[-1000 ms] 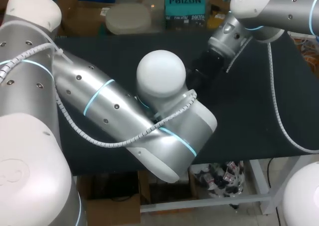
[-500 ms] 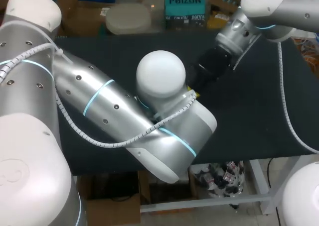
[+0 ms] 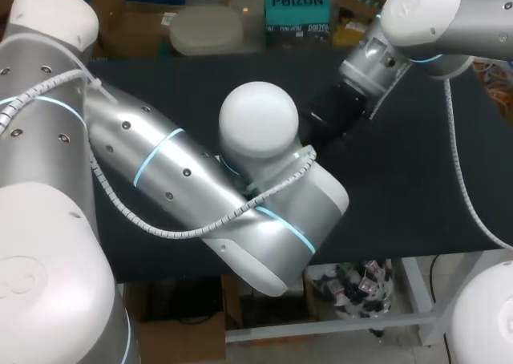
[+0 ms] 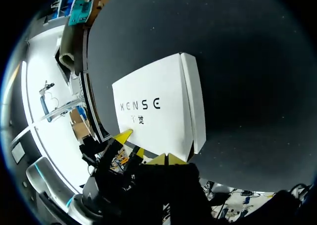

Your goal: Assemble the packaging by folding the flat box into shape, placing the metal phone stand inside, and closing the box properly

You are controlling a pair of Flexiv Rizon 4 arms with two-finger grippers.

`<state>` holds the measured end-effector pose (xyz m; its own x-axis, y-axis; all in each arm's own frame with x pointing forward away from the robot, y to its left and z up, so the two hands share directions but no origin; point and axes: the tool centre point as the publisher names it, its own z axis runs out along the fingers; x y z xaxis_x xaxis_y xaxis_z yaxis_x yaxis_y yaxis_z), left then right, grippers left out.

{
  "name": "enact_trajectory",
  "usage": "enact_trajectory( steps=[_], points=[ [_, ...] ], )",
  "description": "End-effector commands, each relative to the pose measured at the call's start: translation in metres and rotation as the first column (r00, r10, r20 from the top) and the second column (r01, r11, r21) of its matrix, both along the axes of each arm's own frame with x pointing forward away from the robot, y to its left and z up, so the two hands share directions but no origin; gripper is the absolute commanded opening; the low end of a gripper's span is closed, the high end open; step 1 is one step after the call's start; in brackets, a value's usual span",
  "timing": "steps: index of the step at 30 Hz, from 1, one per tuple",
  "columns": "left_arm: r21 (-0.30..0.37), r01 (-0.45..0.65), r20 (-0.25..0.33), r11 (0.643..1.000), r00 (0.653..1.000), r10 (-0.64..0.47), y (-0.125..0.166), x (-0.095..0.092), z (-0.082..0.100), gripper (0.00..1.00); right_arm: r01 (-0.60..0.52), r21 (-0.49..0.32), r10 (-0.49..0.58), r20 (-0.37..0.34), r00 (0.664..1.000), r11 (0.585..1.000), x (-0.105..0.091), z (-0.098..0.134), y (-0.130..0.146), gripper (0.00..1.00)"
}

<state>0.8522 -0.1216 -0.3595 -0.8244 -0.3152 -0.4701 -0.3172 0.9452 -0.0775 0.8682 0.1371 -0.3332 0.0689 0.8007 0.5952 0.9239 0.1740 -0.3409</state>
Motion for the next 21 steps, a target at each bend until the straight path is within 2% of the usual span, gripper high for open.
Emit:
enact_trajectory(
  steps=[1, 21],
  points=[
    [0.002, -0.001, 0.003, 1.0, 1.0, 0.001, -0.001, -0.002, -0.002, 0.39, -0.009, -0.007, 0.009, -0.014, 1.0, 1.0, 0.001, -0.008, 0.008, 0.0],
    [-0.004, -0.003, 0.003, 1.0, 1.0, 0.003, 0.002, -0.005, -0.002, 0.39, -0.013, -0.016, 0.012, -0.045, 0.999, 1.0, 0.001, -0.021, 0.009, 0.0]
  ],
)
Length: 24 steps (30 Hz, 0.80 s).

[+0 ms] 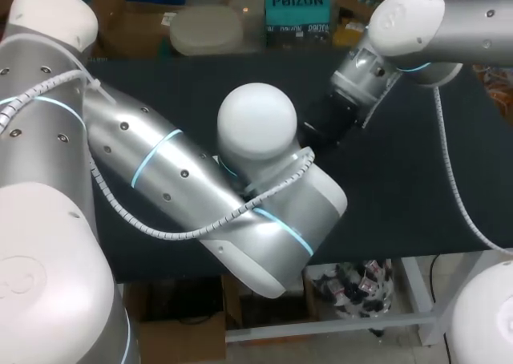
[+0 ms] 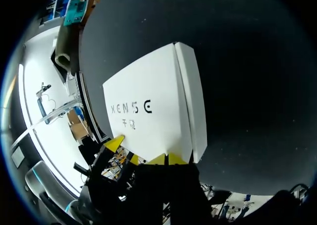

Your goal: Assemble the packaging by folding the flat box into shape, placing the metal phone stand inside, and closing the box properly

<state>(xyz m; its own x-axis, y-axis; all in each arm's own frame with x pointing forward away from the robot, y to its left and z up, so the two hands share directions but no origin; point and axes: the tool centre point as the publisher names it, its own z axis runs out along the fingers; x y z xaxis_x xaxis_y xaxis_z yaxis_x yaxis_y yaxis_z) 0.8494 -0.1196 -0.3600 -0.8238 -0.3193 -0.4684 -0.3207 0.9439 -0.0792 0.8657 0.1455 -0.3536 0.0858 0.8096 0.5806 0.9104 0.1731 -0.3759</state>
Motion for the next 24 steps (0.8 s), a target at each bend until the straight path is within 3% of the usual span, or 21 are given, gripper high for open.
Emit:
enact_trajectory(
  steps=[1, 14, 24],
  points=[
    [-0.002, 0.002, 0.005, 1.0, 1.0, -0.002, 0.0, -0.002, -0.001, 0.39, -0.007, -0.001, 0.007, -0.01, 1.0, 1.0, 0.004, -0.001, 0.001, 0.0],
    [-0.019, 0.012, 0.017, 1.0, 1.0, -0.012, 0.004, -0.01, 0.006, 0.4, -0.006, 0.0, 0.006, -0.011, 1.0, 1.0, 0.002, -0.002, 0.001, 0.0],
    [-0.128, 0.082, 0.046, 0.988, 0.996, -0.076, 0.015, -0.025, 0.028, 0.4, -0.008, 0.0, 0.008, -0.014, 1.0, 1.0, 0.003, -0.003, 0.003, 0.0]
  ],
)
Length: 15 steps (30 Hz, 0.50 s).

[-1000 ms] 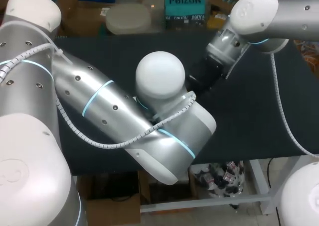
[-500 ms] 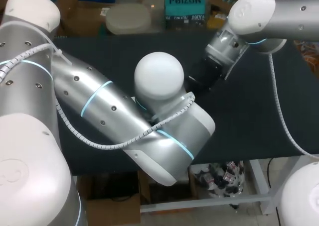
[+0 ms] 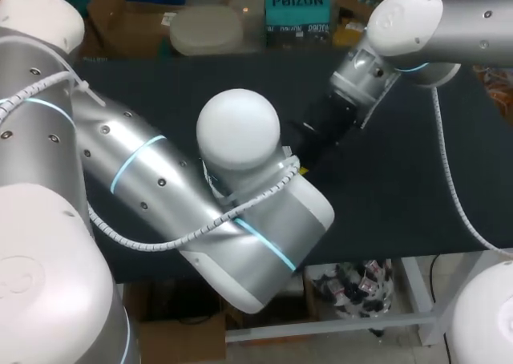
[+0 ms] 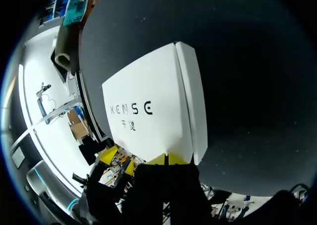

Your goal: Assemble the packaging by folding the flat box into shape, placing the metal phone stand inside, and closing the box properly

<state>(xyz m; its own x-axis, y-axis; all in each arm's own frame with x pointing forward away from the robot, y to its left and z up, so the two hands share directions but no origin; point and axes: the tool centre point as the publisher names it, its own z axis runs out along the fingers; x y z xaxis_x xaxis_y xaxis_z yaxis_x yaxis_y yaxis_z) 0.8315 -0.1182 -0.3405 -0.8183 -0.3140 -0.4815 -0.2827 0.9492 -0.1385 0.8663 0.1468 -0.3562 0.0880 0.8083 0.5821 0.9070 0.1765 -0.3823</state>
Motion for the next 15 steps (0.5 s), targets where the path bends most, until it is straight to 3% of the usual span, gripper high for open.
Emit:
enact_trajectory(
  steps=[1, 7, 10, 15],
  points=[
    [-0.107, 0.057, 0.002, 0.993, 0.998, -0.057, 0.015, -0.006, 0.012, 0.4, -0.006, -0.003, 0.006, -0.007, 1.0, 1.0, 0.002, 0.0, 0.002, 0.0],
    [-0.184, 0.081, -0.03, 0.98, 0.996, -0.088, 0.022, -0.002, 0.019, 0.23, -0.006, -0.003, 0.006, -0.007, 1.0, 1.0, 0.002, 0.0, 0.003, 0.0],
    [-0.219, 0.086, -0.059, 0.972, 0.993, -0.101, 0.025, 0.001, 0.02, 0.0, -0.006, -0.004, 0.006, -0.007, 1.0, 1.0, 0.002, 0.0, 0.003, 0.0],
    [-0.281, 0.088, -0.107, 0.956, 0.987, -0.123, 0.031, 0.009, 0.017, 0.0, -0.007, -0.005, 0.007, -0.007, 1.0, 1.0, 0.002, 0.0, 0.003, 0.0]
  ],
)
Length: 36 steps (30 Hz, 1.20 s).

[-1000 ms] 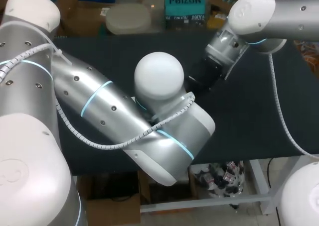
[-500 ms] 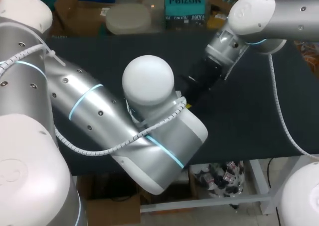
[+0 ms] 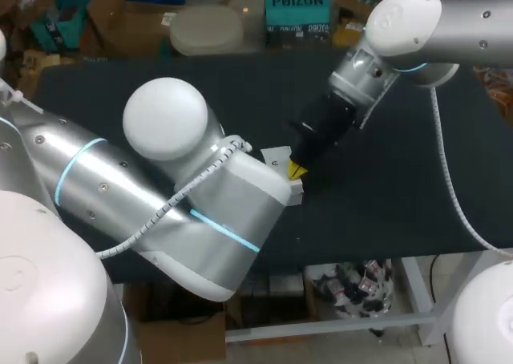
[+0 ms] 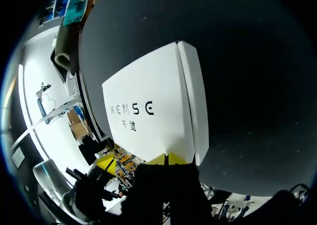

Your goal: Assemble the packaging by folding the flat box into shape, placing the metal phone stand inside, and closing the box properly

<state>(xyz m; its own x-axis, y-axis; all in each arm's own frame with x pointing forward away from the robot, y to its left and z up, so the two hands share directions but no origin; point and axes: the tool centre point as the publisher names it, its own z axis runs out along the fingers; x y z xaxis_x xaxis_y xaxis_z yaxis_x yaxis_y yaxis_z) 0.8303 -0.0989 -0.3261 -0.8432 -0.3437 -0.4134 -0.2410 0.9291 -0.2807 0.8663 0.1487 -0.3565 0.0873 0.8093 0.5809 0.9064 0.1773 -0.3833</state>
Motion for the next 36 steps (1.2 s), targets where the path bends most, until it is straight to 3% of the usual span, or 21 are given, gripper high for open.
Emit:
enact_trajectory(
  steps=[1, 10, 36],
  points=[
    [-0.139, 0.06, -0.107, 0.988, 0.991, -0.075, 0.014, 0.012, 0.002, 0.0, -0.005, -0.004, 0.005, -0.007, 1.0, 1.0, 0.002, 0.0, 0.001, 0.0],
    [-0.246, 0.083, -0.185, 0.966, 0.974, -0.13, 0.018, 0.021, -0.011, 0.0, -0.004, -0.004, 0.004, -0.006, 1.0, 1.0, 0.002, 0.0, 0.002, 0.0],
    [-0.273, 0.067, -0.233, 0.96, 0.963, -0.133, 0.022, 0.016, -0.032, 0.0, -0.001, -0.013, 0.001, -0.012, 1.0, 1.0, 0.003, -0.003, 0.002, 0.0]
  ],
)
